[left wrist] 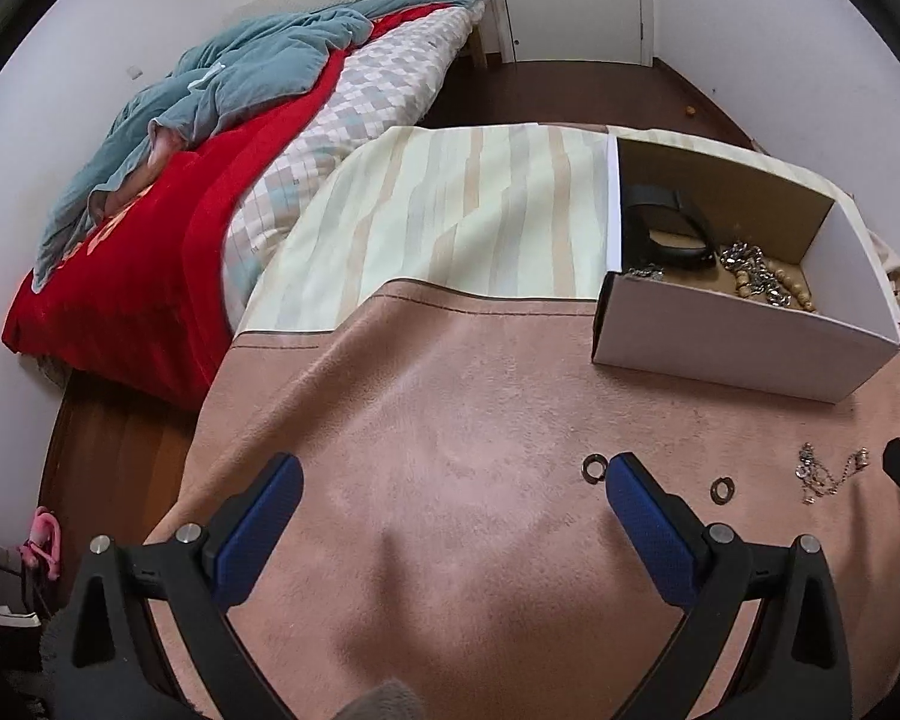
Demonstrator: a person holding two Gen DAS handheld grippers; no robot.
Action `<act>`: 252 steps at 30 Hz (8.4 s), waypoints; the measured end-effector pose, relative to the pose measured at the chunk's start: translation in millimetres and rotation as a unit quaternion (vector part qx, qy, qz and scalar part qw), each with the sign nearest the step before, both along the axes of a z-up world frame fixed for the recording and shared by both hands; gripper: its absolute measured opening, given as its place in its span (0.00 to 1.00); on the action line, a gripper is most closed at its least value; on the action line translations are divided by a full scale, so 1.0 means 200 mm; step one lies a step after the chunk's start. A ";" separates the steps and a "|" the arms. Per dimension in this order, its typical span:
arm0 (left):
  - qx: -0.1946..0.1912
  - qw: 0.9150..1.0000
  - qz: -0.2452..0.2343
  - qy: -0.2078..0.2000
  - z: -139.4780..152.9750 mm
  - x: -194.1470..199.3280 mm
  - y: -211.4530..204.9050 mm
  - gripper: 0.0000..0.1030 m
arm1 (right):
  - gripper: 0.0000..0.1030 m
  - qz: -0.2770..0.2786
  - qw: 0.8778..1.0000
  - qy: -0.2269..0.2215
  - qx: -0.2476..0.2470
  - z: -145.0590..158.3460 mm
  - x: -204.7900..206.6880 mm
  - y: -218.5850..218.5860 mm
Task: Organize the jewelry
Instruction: 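Grasp the thin silver pendant chain with the right tool while the left grasps a small black ring, then carry the chain and ring into the white box and open both tools, then withdraw both open tools up from the box, then grasp the small gold piece with the right tool while the left grasps the other black ring, then carry both items into the white box and open both tools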
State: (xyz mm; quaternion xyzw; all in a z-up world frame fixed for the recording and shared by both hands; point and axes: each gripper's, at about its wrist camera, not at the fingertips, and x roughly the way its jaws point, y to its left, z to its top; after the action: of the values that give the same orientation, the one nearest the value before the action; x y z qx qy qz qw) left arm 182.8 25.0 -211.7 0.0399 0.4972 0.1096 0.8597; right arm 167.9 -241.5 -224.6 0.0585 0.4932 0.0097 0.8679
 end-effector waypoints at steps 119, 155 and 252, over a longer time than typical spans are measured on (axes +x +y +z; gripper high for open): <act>-0.079 0.995 -0.068 0.006 0.31 0.52 -0.08 0.98 | 0.89 0.058 0.997 0.041 -0.024 0.36 0.59 0.15; -0.007 0.993 -0.042 -0.108 0.70 -0.09 -0.05 1.00 | 1.00 0.027 0.998 -0.051 -0.031 0.82 0.02 0.18; -0.231 0.967 -0.085 0.068 0.27 0.65 -0.12 0.70 | 0.16 0.118 0.973 0.092 0.178 0.16 0.66 0.27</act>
State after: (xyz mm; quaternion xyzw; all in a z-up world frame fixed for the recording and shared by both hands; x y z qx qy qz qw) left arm 312.1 1.1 -156.9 -0.1105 0.5613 -0.0851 0.8158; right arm 300.8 -187.0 -193.3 0.1535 0.5650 0.1944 0.7870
